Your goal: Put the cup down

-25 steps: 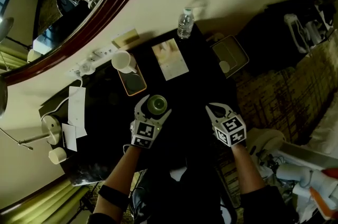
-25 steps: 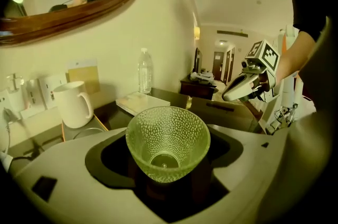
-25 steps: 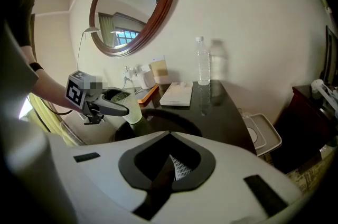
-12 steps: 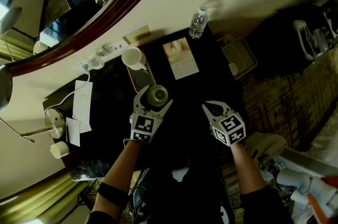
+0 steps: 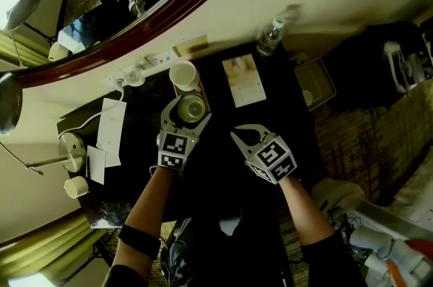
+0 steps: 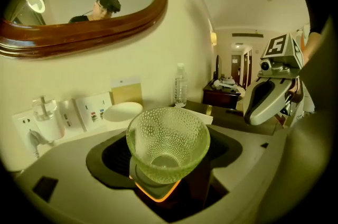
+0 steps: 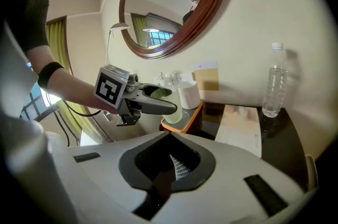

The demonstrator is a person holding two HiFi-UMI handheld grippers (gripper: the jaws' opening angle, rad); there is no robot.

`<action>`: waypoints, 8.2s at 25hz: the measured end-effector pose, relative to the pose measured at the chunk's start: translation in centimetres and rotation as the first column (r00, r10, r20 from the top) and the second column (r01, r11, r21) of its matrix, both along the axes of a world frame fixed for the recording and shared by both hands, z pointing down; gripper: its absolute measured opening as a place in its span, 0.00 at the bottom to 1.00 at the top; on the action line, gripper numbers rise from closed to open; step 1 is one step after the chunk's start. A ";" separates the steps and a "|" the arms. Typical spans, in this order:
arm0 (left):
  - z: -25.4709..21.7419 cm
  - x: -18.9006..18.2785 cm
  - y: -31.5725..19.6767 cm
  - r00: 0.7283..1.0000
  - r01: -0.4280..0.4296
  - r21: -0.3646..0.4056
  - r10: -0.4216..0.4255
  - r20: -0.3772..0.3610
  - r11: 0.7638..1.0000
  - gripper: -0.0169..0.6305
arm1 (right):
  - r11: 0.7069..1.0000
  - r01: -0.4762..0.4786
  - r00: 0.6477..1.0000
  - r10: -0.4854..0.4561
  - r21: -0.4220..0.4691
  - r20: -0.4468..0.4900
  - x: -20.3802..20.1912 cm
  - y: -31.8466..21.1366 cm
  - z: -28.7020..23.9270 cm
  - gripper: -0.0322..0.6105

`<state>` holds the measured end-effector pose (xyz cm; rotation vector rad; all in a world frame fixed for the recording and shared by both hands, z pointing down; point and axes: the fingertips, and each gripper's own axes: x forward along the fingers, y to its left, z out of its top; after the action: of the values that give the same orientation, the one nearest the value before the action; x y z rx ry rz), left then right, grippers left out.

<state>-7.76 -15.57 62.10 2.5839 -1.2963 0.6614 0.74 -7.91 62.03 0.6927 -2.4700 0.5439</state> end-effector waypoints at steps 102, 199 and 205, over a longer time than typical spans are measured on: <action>-13.3 -12.9 17.2 0.900 0.428 -0.053 -0.431 -0.061 0.902 0.03 | 1.000 0.019 0.990 -0.016 0.020 -0.139 2.4 1.0 -6.0 0.19; -9.8 -8.7 16.5 0.940 0.329 -0.103 -0.336 -0.064 0.939 0.03 | 0.981 -0.170 0.974 0.182 0.092 -0.134 6.6 0.2 -3.7 0.63; -11.6 -8.6 15.8 0.941 0.312 -0.071 -0.318 -0.112 0.947 0.03 | 0.973 -0.209 0.975 0.215 0.096 -0.062 9.2 0.9 -8.1 0.25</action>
<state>-16.40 0.22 50.46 2.2615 -1.5805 0.4634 9.91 -7.00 53.88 1.0029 -2.3795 0.4795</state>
